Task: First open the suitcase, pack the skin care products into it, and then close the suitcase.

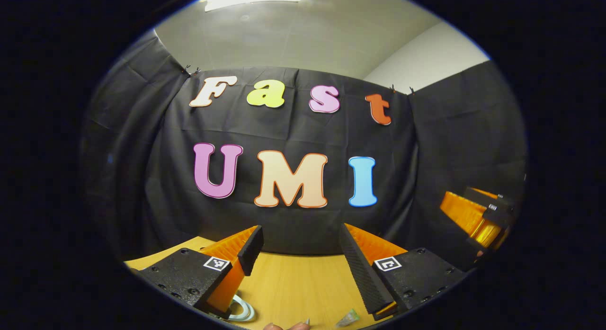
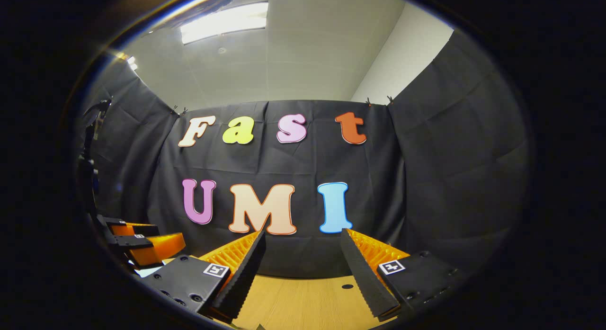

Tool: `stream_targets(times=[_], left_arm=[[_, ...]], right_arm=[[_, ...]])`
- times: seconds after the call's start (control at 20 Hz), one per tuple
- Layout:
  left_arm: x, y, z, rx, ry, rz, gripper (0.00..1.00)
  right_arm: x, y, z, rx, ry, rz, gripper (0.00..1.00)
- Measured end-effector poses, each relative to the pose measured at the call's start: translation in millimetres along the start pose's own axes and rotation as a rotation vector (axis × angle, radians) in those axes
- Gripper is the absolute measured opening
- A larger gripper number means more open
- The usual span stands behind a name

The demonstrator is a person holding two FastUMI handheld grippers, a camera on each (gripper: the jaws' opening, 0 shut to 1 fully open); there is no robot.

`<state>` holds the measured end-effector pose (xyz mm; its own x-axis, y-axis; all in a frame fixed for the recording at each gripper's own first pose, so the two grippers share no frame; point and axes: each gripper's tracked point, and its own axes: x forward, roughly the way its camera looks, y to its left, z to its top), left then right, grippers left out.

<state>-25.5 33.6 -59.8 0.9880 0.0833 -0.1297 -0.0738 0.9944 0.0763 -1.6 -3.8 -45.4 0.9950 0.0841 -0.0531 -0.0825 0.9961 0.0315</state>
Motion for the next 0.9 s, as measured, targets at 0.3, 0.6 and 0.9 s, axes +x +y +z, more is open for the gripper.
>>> stream_targets(times=[0.3,0.6,0.9], left_arm=[[-13,25,-86,0.033,0.231,0.076,0.95],[-31,63,-170,0.129,0.570,0.148,0.96],[-45,92,-271,0.088,0.900,0.144,0.89]], right_arm=[[-3,4,-33,0.008,0.074,0.063,0.98],[7,6,-71,0.083,0.144,0.131,0.98],[18,-14,-71,-0.016,0.155,0.000,0.98]])
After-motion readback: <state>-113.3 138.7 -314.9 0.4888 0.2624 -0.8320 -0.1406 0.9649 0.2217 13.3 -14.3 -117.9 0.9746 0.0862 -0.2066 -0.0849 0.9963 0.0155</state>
